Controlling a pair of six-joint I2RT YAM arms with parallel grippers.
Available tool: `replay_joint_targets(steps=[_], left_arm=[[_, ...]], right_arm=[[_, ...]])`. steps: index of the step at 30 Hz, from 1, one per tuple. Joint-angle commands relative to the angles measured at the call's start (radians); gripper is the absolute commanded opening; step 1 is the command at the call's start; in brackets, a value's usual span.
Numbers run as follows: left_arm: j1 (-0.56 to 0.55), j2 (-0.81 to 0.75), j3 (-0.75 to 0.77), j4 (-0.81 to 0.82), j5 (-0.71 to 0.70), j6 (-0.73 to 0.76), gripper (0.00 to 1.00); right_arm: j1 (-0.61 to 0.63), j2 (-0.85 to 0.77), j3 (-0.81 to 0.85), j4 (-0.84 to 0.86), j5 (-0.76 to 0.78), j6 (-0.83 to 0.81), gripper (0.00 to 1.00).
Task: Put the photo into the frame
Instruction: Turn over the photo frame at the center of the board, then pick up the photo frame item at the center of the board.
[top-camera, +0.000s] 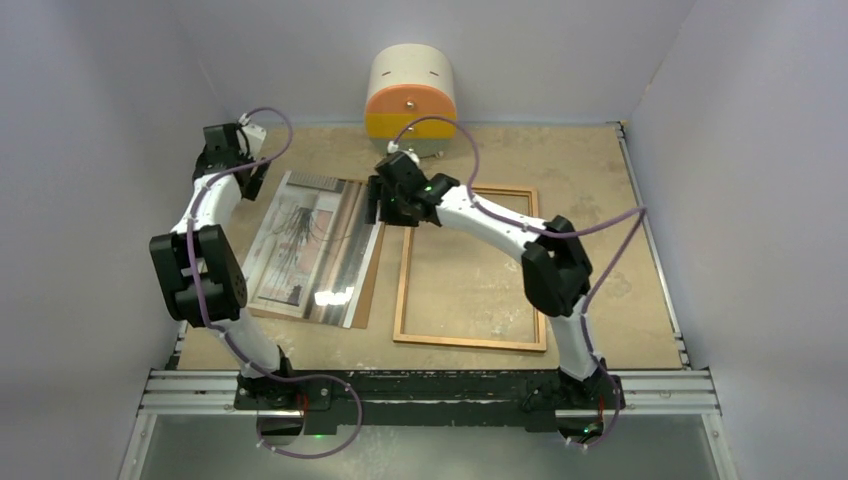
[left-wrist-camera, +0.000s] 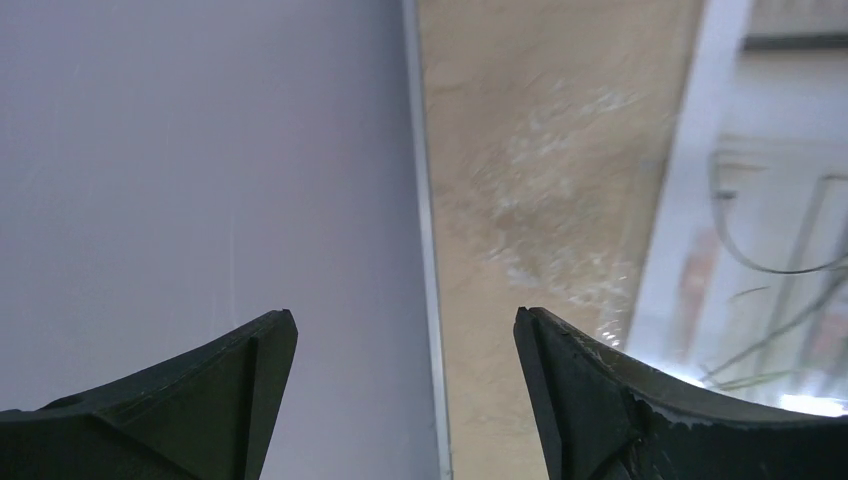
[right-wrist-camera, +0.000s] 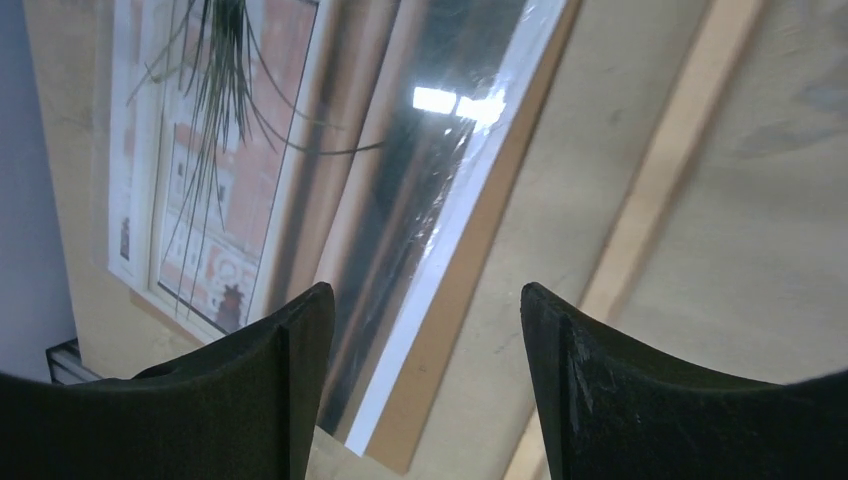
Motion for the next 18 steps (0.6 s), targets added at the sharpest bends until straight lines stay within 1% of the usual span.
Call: replay_joint_targets(steps=[1,3,7,10,15,16,18], left_arm=[[0.019,0.024,-0.092,0.214,-0.17,0.107,0.85],[0.031,0.051,-0.118,0.28,-0.219,0.119,0.85],[0.043,0.107,-0.138,0.327,-0.263,0.115,0.85],[0.043,0.141,-0.155,0.367,-0.288,0.101,0.85],[0.042,0.182,-0.165,0.347,-0.271,0.055,0.85],[0.042,0.189,-0.163,0.309,-0.261,0.044,0.85],[0.039,0.196,-0.169,0.286,-0.248,0.025,0.85]], right_arm=[[0.042,0.093,0.103,-0.014,-0.018,0.053,0.7],[0.046,0.127,0.105,-0.013,-0.014,0.068,0.71],[0.046,0.155,0.065,0.01,-0.008,0.092,0.71],[0.045,0.17,0.036,0.004,-0.057,0.118,0.71],[0.042,0.199,0.005,0.015,-0.056,0.132,0.72],[0.042,0.205,0.001,0.014,-0.053,0.135,0.72],[0.033,0.216,-0.011,0.016,-0.051,0.145,0.72]])
